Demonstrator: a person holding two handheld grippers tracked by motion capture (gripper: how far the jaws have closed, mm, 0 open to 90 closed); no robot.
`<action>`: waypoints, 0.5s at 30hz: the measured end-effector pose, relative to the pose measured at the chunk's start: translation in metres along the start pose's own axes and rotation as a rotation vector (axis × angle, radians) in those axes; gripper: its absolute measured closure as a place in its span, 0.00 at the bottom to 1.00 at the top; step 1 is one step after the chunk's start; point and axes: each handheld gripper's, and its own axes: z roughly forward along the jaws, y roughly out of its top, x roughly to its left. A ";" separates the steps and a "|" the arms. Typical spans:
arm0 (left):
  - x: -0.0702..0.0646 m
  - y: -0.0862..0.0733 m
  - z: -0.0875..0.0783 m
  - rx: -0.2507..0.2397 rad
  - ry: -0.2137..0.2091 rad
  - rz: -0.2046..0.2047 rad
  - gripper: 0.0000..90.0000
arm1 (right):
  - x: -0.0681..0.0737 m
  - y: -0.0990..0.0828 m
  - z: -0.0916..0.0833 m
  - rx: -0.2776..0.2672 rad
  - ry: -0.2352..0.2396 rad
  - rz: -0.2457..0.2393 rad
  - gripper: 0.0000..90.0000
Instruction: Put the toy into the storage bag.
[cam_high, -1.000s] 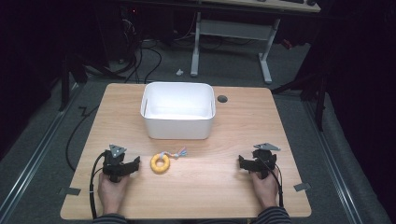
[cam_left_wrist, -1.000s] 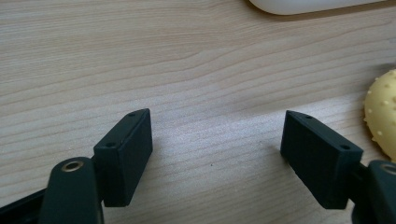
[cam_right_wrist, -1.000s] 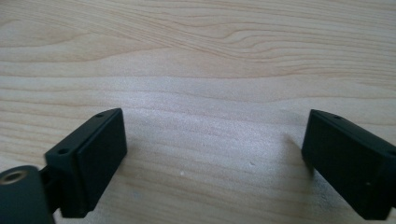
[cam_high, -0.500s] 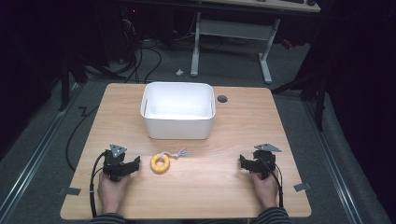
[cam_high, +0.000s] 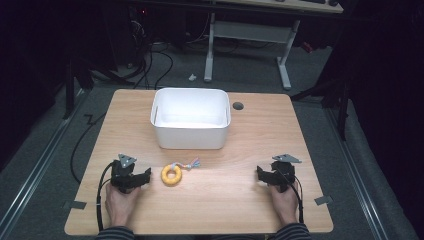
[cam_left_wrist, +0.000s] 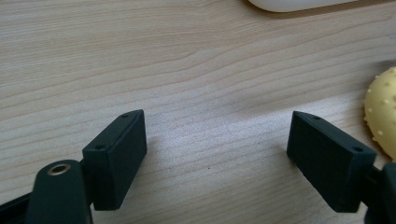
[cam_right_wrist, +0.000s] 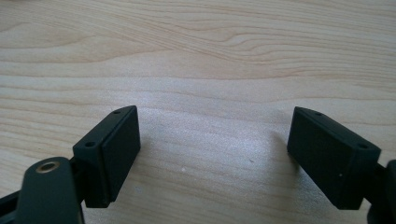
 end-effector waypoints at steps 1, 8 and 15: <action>0.000 0.000 0.000 0.000 0.000 0.000 0.22 | 0.000 0.000 0.000 0.000 0.000 0.000 0.19; 0.001 -0.001 -0.002 -0.008 0.001 0.001 0.27 | 0.000 0.000 0.000 0.000 0.003 0.000 0.20; 0.003 0.000 -0.009 -0.009 -0.037 -0.030 0.31 | 0.000 0.000 0.000 -0.002 0.004 -0.001 0.20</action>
